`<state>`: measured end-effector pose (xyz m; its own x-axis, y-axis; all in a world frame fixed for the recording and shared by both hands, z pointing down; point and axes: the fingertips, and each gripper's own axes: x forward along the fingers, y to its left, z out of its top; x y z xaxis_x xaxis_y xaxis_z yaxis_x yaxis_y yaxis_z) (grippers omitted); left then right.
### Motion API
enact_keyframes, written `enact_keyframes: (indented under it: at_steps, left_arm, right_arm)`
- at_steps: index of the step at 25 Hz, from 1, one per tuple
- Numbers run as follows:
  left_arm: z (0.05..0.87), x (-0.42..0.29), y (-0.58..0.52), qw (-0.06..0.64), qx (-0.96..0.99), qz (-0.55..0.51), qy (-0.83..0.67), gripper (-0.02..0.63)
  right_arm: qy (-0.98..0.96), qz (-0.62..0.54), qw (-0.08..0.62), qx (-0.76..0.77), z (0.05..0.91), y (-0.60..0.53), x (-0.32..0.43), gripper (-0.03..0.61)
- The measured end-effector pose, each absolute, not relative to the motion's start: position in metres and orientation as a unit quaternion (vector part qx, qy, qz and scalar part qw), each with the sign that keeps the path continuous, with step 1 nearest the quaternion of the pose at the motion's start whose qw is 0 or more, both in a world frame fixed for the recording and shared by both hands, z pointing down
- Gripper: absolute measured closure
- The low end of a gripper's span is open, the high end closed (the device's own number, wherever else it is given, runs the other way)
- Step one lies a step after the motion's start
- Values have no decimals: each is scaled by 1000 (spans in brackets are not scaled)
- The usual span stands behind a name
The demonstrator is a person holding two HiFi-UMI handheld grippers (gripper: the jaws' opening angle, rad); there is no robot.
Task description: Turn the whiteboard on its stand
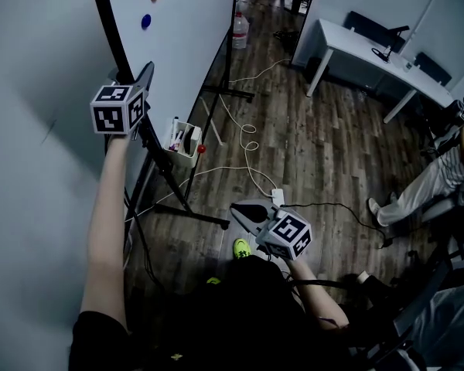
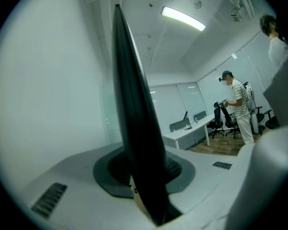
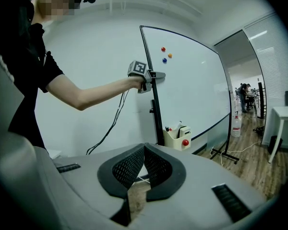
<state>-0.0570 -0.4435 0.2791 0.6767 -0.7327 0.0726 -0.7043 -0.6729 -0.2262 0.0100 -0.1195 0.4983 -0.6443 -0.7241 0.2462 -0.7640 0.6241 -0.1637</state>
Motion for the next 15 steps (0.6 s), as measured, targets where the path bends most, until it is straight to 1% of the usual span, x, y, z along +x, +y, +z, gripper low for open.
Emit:
enact_keyframes:
  at_steps: [15]
  left_arm:
    - [286,-57,-448,96,-911,-72,396,517]
  right_arm:
    - [-902,136,62,404,509,-132,17,558]
